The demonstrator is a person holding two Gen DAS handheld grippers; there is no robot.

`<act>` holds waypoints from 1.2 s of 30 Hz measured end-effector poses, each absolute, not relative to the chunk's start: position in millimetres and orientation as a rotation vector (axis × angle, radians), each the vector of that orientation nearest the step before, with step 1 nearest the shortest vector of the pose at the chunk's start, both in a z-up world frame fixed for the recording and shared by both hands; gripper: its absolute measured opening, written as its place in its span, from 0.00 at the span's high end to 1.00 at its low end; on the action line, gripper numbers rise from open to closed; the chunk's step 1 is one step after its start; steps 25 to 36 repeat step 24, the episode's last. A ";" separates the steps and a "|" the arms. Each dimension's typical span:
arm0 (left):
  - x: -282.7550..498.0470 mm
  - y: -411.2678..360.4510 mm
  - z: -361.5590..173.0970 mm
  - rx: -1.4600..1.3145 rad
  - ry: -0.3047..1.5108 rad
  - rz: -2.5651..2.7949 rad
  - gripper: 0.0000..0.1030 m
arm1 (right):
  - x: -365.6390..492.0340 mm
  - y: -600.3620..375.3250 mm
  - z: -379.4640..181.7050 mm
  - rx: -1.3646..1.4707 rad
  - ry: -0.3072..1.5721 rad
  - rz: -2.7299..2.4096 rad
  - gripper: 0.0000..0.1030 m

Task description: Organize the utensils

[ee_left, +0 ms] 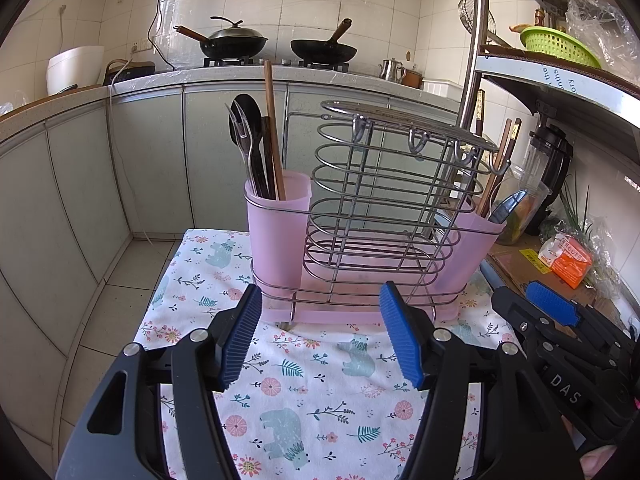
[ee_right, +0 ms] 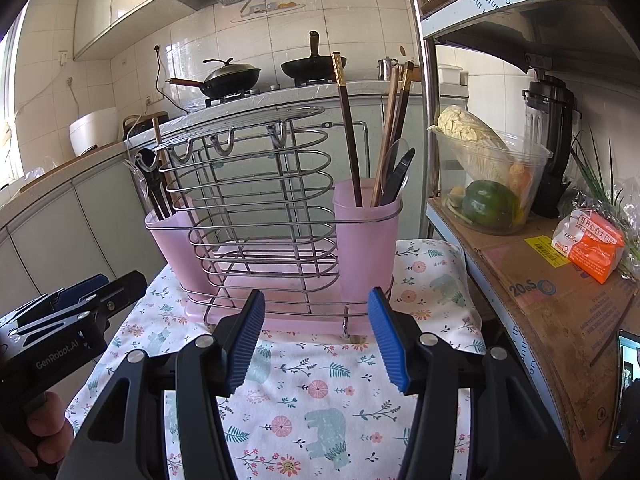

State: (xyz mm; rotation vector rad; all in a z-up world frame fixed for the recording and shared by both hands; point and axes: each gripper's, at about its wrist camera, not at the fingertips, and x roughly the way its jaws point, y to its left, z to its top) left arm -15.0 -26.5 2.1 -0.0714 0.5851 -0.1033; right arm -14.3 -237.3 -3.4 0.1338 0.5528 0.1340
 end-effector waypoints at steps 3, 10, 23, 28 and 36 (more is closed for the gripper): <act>-15.4 -27.1 3.9 -0.073 0.583 -0.102 0.40 | -14.1 -237.7 -3.7 0.134 0.553 0.134 0.48; -15.3 -27.1 4.9 -0.073 0.585 -0.101 0.40 | -13.6 -238.2 -3.8 0.135 0.554 0.135 0.48; -11.8 -24.5 0.7 -0.079 0.595 -0.082 0.40 | -12.2 -242.8 -6.8 0.135 0.559 0.127 0.48; -11.4 -24.0 0.2 -0.080 0.595 -0.080 0.40 | -11.8 -244.3 -7.4 0.135 0.561 0.126 0.48; -11.4 -24.0 0.2 -0.080 0.595 -0.080 0.40 | -11.8 -244.3 -7.4 0.135 0.561 0.126 0.48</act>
